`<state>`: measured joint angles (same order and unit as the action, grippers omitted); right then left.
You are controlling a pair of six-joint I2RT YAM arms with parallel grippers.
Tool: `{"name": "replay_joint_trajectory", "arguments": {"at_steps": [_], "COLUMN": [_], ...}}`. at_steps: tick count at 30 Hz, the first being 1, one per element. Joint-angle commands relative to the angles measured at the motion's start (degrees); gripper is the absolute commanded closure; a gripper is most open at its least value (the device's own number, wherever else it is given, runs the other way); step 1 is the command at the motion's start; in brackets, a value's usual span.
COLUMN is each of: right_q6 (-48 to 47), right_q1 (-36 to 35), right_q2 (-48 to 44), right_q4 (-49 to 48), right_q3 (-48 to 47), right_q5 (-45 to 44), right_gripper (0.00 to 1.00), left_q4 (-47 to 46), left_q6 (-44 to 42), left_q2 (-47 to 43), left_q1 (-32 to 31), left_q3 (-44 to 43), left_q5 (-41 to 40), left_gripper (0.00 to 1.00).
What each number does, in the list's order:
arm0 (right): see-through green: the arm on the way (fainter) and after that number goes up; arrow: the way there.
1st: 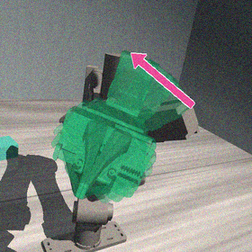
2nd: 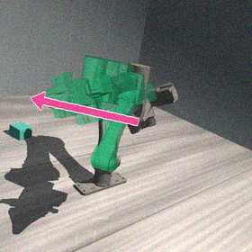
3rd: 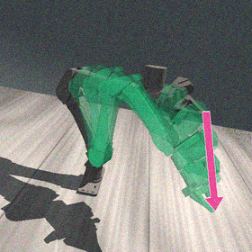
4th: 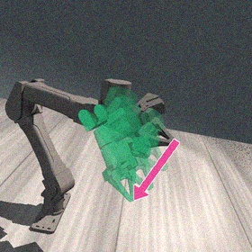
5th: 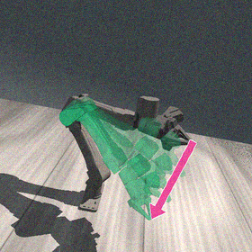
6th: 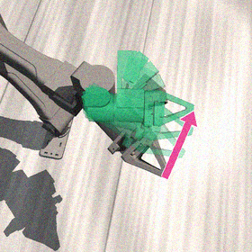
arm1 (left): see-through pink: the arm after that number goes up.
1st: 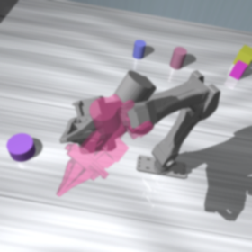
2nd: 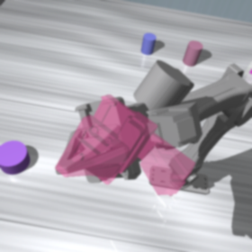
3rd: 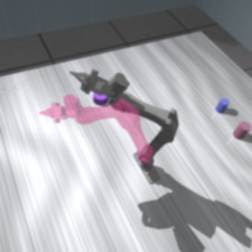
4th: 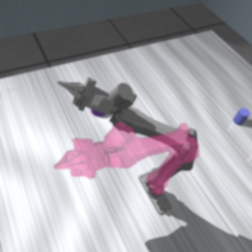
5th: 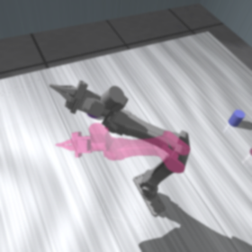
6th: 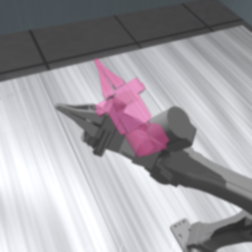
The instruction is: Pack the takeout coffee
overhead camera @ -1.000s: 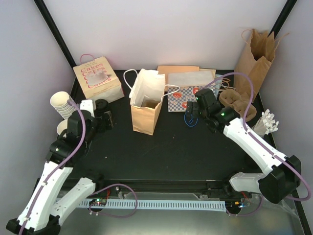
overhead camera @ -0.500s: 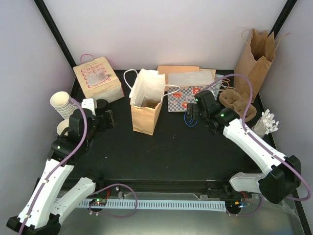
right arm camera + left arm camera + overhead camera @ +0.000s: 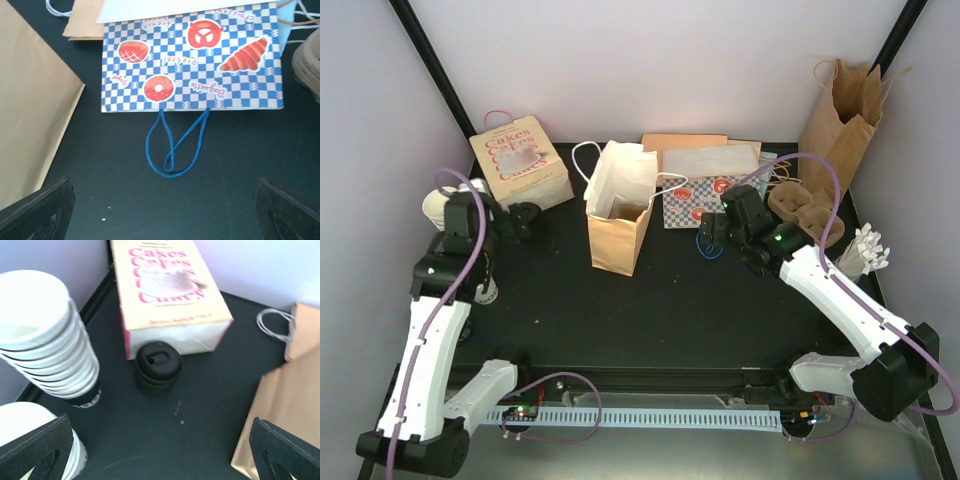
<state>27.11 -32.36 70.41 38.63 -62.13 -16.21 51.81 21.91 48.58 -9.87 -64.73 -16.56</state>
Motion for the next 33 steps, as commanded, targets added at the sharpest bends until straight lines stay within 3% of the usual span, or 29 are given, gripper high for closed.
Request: {"name": "replay_joint_trajectory", "arguments": {"at_steps": [1, 4, 9, 14, 17, 19, 25, 33], "right_q6": [-0.84, -0.54, -0.11, 0.20, 0.33, 0.38, 0.40, 0.71], "right_q1": [0.37, 0.36, 0.37, 0.37, 0.37, 0.36, 0.37, 0.37], "right_q2": [-0.72, -1.45, -3.48, -3.62, -3.93, -4.01, -4.44, -3.86], "right_q4": [0.22, 0.33, -1.89, -1.83, -2.06, -2.05, -1.60, -1.61], "right_q3": [-0.93, -0.19, 2.48, 3.09, 3.40, 3.29, 2.94, 2.78], "right_q5": [3.92, 5.16, 9.56, 12.11, 12.00, 11.90, 11.86, 12.06], "right_gripper": [0.00, 0.00, 0.00, 0.00, 0.00, 0.00, 0.00, 0.00], "left_q4": [1.54, 1.17, 0.36, 2.29, 4.82, 4.90, 5.76, 2.92], "left_q6": [-3.02, -4.83, -12.27, -16.83, -16.57, -15.82, -14.09, -12.06], "left_q2": [3.59, 7.57, 12.68, 19.65, 24.25, 27.07, 30.46, 27.75], "left_q1": [9.88, 14.34, 15.75, 18.57, 22.50, 24.45, 26.79, 27.18], "left_q3": [-6.00, -8.45, -13.90, -20.68, -24.67, -26.03, -27.23, -22.49], "left_q5": [4.93, 7.15, 5.56, 2.55, 5.18, 7.67, 6.01, 5.70], "left_gripper": [0.01, 0.01, 0.03, 0.19, 0.32, 0.35, 0.33, 0.31]}}
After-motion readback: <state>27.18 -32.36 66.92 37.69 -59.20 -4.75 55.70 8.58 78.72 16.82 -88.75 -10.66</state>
